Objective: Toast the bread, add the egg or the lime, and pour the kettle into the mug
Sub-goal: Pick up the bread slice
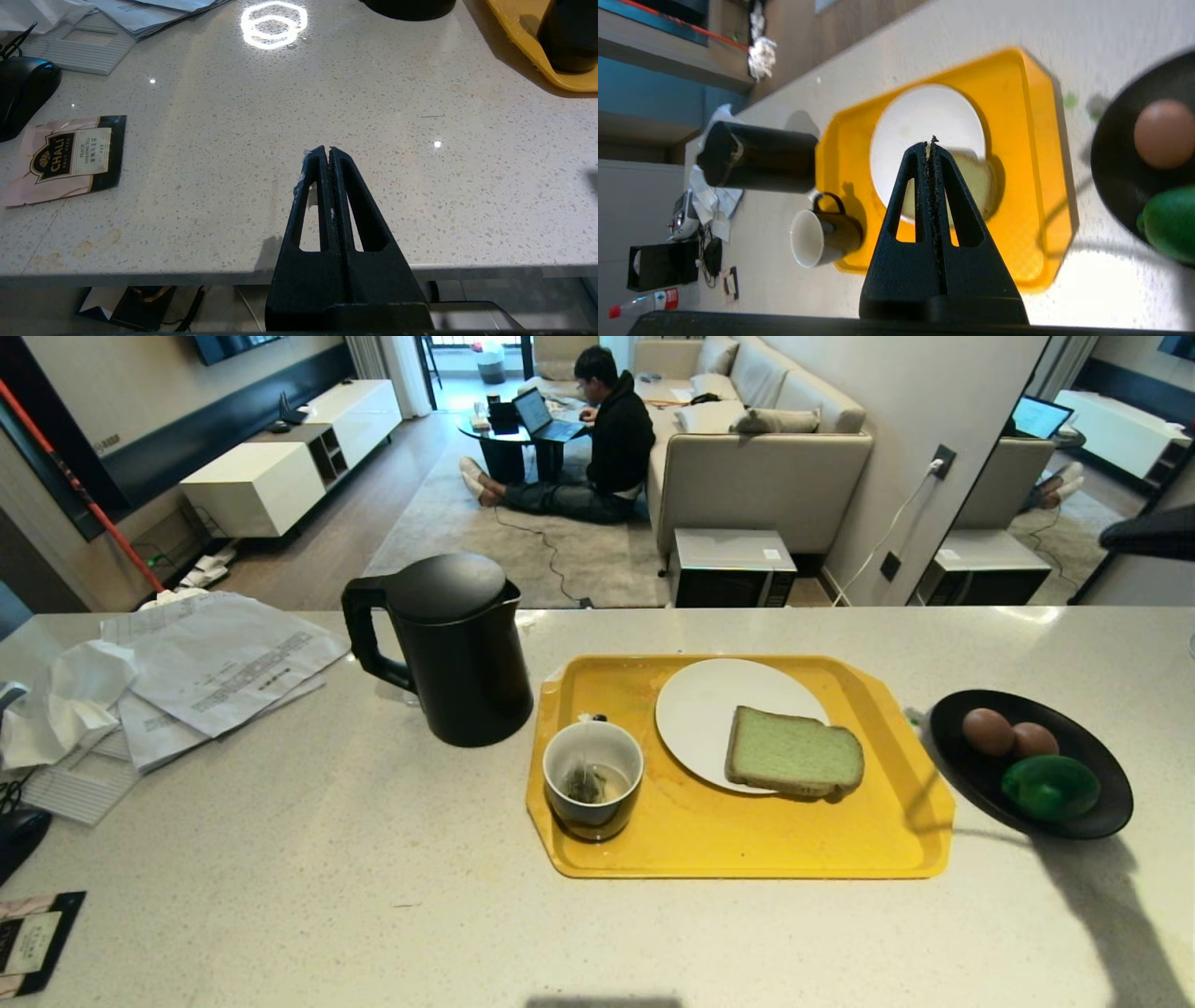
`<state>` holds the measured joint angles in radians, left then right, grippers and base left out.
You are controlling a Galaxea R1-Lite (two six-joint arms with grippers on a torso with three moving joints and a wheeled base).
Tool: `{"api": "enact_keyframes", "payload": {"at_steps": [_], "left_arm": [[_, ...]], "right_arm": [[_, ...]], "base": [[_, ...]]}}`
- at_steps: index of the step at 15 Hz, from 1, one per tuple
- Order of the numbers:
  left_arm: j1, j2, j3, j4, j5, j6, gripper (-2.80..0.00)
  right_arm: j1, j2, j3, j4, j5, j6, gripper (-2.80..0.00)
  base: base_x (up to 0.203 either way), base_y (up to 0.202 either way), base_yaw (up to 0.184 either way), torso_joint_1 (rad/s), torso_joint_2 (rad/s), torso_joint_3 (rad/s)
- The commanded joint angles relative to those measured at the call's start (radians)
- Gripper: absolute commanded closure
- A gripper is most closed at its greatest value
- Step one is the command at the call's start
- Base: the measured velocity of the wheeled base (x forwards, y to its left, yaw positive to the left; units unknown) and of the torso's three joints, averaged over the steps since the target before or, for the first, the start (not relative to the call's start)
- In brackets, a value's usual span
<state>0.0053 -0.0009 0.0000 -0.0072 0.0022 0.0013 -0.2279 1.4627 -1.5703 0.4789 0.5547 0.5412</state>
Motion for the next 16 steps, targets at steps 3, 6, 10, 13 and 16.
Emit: {"api": "enact_keyframes", "payload": {"at_steps": [3, 6, 10, 13, 16], "left_arm": [[0.001, -0.001, 0.000, 0.000, -0.001, 0.000, 0.00], [0.001, -0.001, 0.000, 0.000, 0.000, 0.000, 0.00], [0.001, 0.001, 0.000, 0.000, 0.001, 0.000, 0.00], [0.001, -0.001, 0.000, 0.000, -0.001, 0.000, 0.00], [0.001, 0.001, 0.000, 0.000, 0.000, 0.000, 0.00]], "right_arm": [[-0.004, 0.045, 0.169, -0.059, 0.031, 0.000, 0.00], [-0.002, 0.047, 0.299, -0.186, 0.033, 0.008, 0.00], [-0.004, 0.071, 0.337, -0.204, 0.029, 0.006, -2.80], [-0.002, 0.105, 0.369, -0.216, 0.067, 0.008, -2.80], [-0.001, 0.126, 0.441, -0.220, 0.197, 0.001, -2.80]], "base": [[0.000, 0.000, 0.000, 0.000, 0.00, 0.000], [0.000, 0.000, 0.000, 0.000, 0.00, 0.000], [0.000, 0.000, 0.000, 0.000, 0.00, 0.000], [0.000, 0.000, 0.000, 0.000, 0.00, 0.000], [0.000, 0.000, 0.000, 0.000, 0.00, 0.000]]}}
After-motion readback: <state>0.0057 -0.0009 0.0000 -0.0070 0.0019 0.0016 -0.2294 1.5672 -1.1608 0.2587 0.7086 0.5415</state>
